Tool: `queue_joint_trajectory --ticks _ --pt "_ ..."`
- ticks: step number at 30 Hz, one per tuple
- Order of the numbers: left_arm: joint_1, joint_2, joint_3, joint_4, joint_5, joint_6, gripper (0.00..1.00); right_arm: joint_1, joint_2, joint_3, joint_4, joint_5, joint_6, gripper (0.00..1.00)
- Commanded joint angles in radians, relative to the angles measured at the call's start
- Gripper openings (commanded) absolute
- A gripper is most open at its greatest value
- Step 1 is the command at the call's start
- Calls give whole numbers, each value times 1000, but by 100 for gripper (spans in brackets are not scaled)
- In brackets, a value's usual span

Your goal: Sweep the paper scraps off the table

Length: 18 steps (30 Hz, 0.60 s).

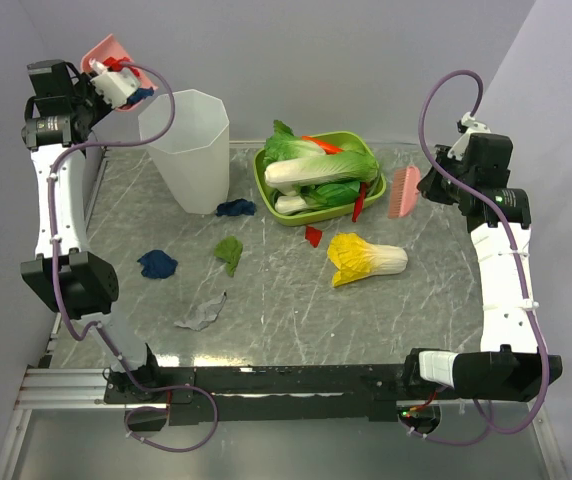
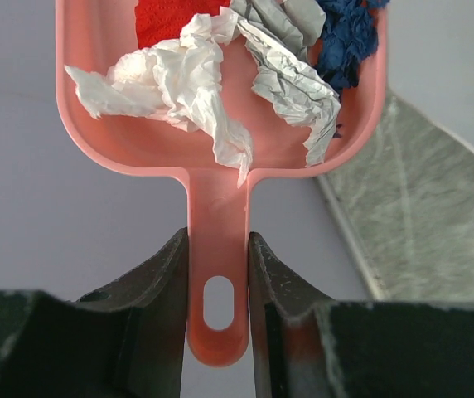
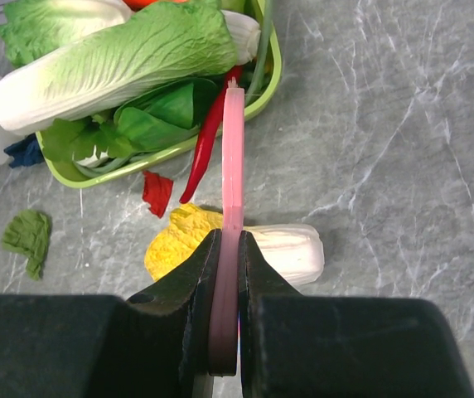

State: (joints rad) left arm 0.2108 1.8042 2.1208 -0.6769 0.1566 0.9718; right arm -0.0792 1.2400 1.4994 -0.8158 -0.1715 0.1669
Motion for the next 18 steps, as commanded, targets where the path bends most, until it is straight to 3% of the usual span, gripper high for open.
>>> queue_joint_trajectory --ticks 1,8,18 --pt "-27 -52 -31 74 -8 235 1 -13 -30 -2 40 -22 25 0" --pt "-70 -68 -47 72 -49 421 1 -21 -40 -21 41 -37 32 0" --pt "-87 -167 -267 276 -35 698 1 -44 -63 -51 44 -59 46 0"
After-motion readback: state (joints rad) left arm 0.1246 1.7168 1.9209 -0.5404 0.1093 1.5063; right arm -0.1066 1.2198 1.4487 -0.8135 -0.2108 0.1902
